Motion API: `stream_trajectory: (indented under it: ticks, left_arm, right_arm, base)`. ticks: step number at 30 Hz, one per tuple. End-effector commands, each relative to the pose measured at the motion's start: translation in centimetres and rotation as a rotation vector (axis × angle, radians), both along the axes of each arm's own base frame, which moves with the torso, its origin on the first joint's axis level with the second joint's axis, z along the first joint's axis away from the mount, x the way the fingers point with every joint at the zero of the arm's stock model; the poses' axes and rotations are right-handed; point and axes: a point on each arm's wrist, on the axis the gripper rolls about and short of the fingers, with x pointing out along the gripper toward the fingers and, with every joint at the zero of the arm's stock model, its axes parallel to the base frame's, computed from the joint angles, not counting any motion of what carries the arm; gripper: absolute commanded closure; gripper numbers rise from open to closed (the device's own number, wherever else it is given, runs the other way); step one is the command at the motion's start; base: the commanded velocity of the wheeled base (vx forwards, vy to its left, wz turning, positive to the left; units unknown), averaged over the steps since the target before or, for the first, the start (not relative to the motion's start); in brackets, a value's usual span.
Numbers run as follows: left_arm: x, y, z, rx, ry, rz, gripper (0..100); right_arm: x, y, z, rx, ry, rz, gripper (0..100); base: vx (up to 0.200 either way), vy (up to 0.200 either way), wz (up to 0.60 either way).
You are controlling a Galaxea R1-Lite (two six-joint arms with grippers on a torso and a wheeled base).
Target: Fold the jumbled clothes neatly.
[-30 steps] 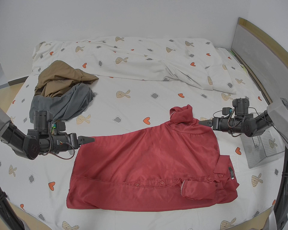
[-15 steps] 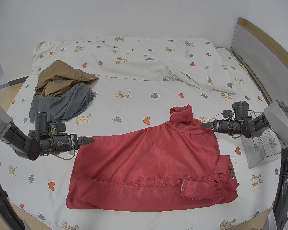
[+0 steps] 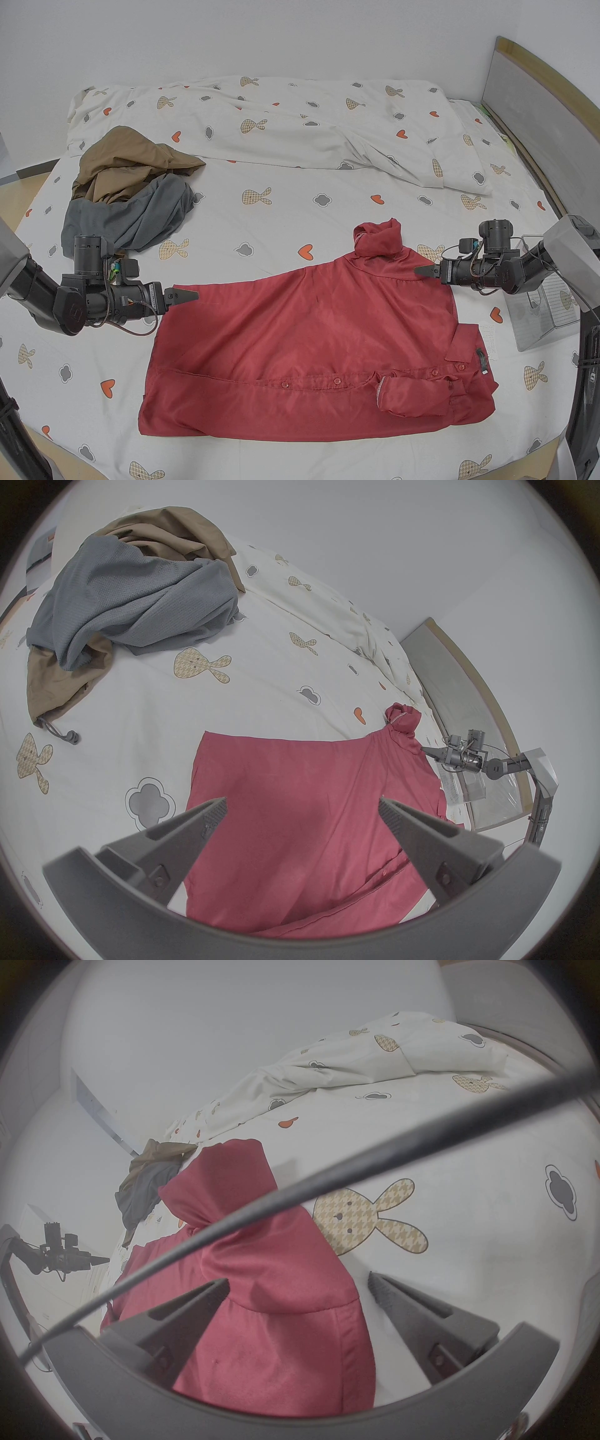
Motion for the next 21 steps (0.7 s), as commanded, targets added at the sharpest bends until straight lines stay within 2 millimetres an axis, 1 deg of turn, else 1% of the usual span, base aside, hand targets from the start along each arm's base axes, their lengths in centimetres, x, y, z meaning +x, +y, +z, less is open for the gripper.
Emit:
stream_trajectory:
  ticks: [1,6,11,15,17,18,20,21]
  left_arm:
    - [0.1,0.1,-0.3,0.0,0.008,0.003,0]
    - [0.5,0.4,-0.7,-0.001,-0.006,0.014,0]
    - [1.2,1.0,-1.2,-0.004,-0.008,0.026,0]
    - [2.6,2.1,-1.4,-0.036,-0.023,0.012,0]
    - [3.7,2.8,-1.9,-0.07,-0.028,-0.016,0]
    - [3.7,2.8,-1.9,-0.07,-0.028,-0.016,0]
    - [5.3,3.7,-2.8,-0.104,-0.037,-0.045,0]
    - [5.7,3.9,-3.0,-0.107,-0.04,-0.045,0]
  right_arm:
    - [0.0,0.2,-0.3,0.001,0.011,0.005,100]
    - [-0.1,0.3,-0.4,0.001,0.013,0.007,100]
    - [-0.2,-0.2,-0.3,0.005,0.019,-0.005,100]
    - [-0.8,-0.3,0.4,0.007,0.015,-0.008,100]
    - [-1.3,-0.3,1.4,0.007,0.004,-0.008,100]
    - [-1.3,-0.3,1.4,0.007,0.004,-0.008,100]
    - [-2.2,-0.2,2.3,0.007,-0.002,-0.006,100]
    - [-2.3,-0.2,2.5,0.007,-0.004,-0.005,100]
  base:
    - [0.0,0.0,0.0]
    - [0.0,0.0,0.0]
    - [0.0,0.0,0.0]
    - [0.0,0.0,0.0]
    - [0.0,0.0,0.0]
    - [0.0,0.0,0.0]
    - [0.0,0.0,0.0]
    - [0.0,0.0,0.0]
